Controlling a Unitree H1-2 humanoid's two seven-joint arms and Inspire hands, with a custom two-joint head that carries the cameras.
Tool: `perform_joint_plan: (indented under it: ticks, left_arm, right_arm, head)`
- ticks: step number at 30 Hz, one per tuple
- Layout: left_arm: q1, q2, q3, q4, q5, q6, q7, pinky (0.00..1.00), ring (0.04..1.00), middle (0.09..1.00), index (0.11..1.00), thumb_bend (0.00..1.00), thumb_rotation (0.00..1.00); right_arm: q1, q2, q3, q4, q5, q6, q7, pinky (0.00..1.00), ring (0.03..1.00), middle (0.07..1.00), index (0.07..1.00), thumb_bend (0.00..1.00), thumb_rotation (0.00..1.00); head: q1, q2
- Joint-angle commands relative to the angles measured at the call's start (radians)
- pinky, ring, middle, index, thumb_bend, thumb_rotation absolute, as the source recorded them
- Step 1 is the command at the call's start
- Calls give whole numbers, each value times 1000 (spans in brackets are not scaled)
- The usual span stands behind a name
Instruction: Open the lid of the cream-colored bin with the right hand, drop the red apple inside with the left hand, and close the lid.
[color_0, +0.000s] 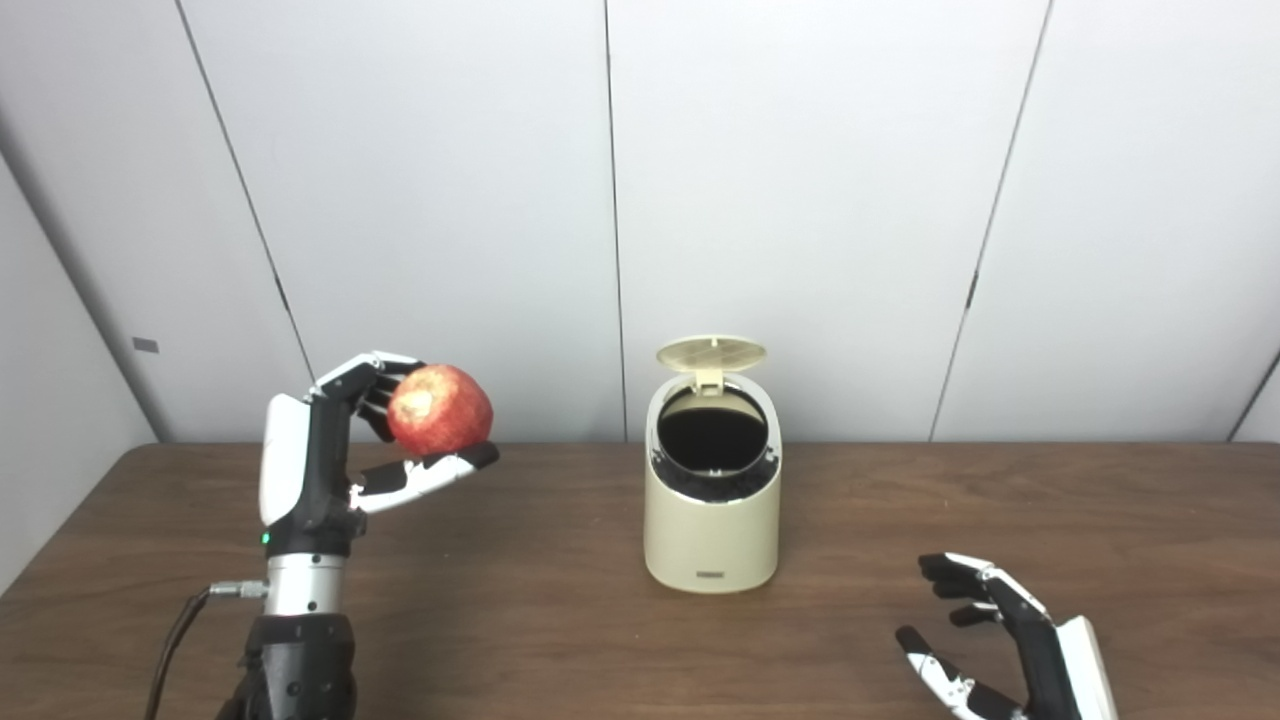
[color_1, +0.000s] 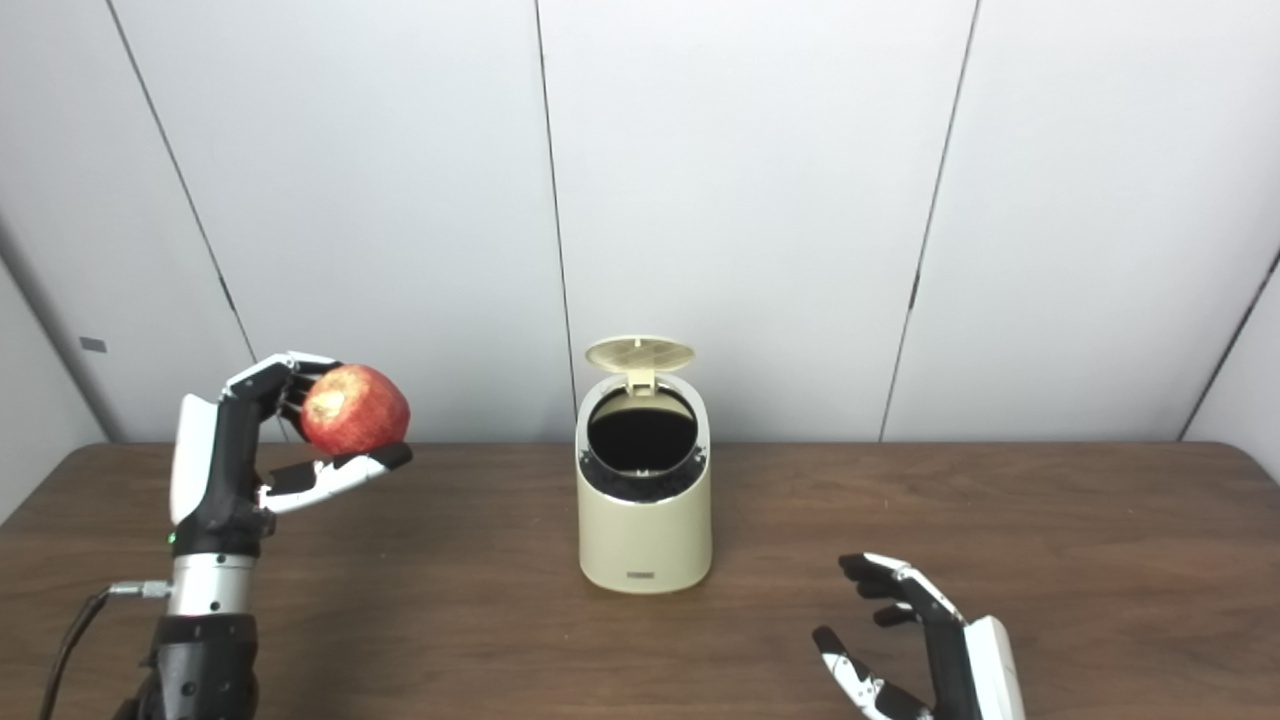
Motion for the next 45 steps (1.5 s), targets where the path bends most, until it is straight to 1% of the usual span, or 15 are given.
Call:
perform_joint_plan:
  ticks: [1,2,6,11,15,18,24,28,32,36,39,42,45]
  left_arm:
    - [-45,-8,-12,-47,45,-22,1,291,407,477,512,502,0]
    - [-46,-13,-19,-47,50,-33,-3,292,408,478,510,503,0]
    - [-49,-30,-40,-50,70,-59,-13,283,395,482,528,500,0]
    - [-52,-69,-66,-45,96,-90,-12,277,400,485,515,501,0]
    - [-58,-98,-92,-44,126,-93,-17,279,404,498,504,502,0]
    - [-64,-112,-103,-35,139,-109,-18,280,404,501,502,501,0]
    - [-85,-133,-137,-22,208,-108,-23,278,399,500,513,500,0]
    - [-104,-149,-160,-9,238,-92,-32,277,398,497,514,500,0]
    - [-137,-168,-183,41,241,-94,-45,271,391,491,519,499,0]
    - [-177,-180,-201,105,265,-108,-21,255,375,483,536,497,0]
    - [-213,-186,-213,162,300,-93,1,250,375,476,530,498,0]
    - [-244,-185,-215,224,305,-89,11,248,374,468,532,497,0]
    - [-270,-186,-217,279,301,-64,1,247,372,469,541,495,0]
  right_arm:
    - [-19,9,8,6,5,-19,-24,562,675,693,691,225,125]
    - [-19,10,7,8,5,-15,-25,564,676,694,692,225,118]
    - [-21,15,6,12,8,-8,-33,565,676,699,693,235,161]
    - [-26,12,9,26,17,-19,-44,565,675,697,694,242,149]
    - [-28,10,15,28,18,-10,-45,571,679,699,695,237,141]
    - [-28,13,20,26,16,-9,-48,569,680,699,695,236,146]
    - [-26,22,25,21,17,-4,-53,570,677,695,693,247,138]
    - [-26,25,30,20,14,-5,-58,573,678,692,691,246,134]
    - [-28,27,34,26,15,-8,-61,571,679,691,690,245,106]
    - [-28,28,38,24,11,-3,-60,573,681,693,694,243,103]
    - [-28,29,39,24,8,-3,-63,577,682,693,693,241,100]
    - [-28,33,40,21,4,1,-64,580,684,693,691,240,79]
    - [-28,34,41,24,7,-5,-66,578,682,693,691,243,47]
  head:
    - [0,0]
    - [-2,-1]
    - [-9,0]
    - [-6,-4]
    - [-6,-6]
    - [-11,-8]
    - [-18,-4]
    - [-24,-4]
    - [-29,-5]
    - [-32,-5]
    - [-34,-4]
    - [-38,-6]
    - [-40,-6]
